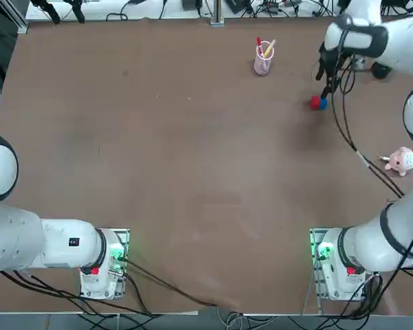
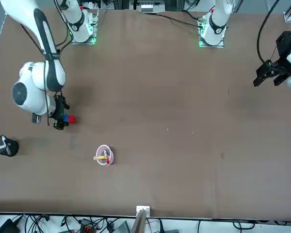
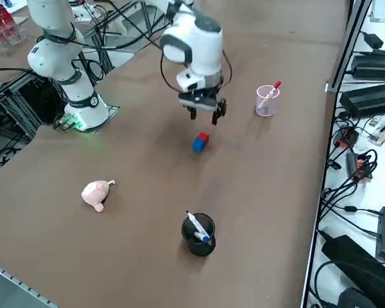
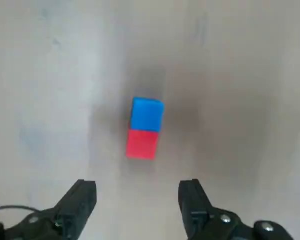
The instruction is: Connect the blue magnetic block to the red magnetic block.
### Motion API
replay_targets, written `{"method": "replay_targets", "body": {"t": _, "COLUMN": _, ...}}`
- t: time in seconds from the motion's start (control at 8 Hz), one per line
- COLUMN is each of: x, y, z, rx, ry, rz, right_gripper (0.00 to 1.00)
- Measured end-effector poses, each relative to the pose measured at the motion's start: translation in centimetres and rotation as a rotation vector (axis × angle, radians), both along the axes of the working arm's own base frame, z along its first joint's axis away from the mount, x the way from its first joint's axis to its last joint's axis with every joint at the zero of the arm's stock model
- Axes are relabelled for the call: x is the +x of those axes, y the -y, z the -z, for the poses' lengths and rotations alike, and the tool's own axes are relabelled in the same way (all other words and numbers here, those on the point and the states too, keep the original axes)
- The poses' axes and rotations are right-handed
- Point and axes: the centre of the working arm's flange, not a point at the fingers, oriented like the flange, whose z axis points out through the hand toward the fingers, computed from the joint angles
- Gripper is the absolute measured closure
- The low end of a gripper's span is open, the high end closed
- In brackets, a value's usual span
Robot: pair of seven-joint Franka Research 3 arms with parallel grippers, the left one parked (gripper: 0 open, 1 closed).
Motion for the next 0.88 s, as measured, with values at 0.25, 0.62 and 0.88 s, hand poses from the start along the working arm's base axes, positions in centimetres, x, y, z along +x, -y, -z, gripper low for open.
{"method": "replay_targets", "body": {"t": 0.25, "x": 1.6, "y": -0.3, "z": -5.5, "rx": 0.04, "ry": 0.002, "rz": -0.199, "right_gripper": 0.0}}
{"method": "replay_targets", "body": {"t": 0.62, "x": 3.2, "y": 1.5, "z": -12.7, "rx": 0.105, "ry": 0.004, "rz": -0.546, "right_gripper": 0.0}}
{"method": "replay_targets", "body": {"t": 0.88, "x": 3.1, "y": 2.6, "z": -17.6, "rx": 0.142, "ry": 0.045, "rz": -0.82, "right_gripper": 0.0}}
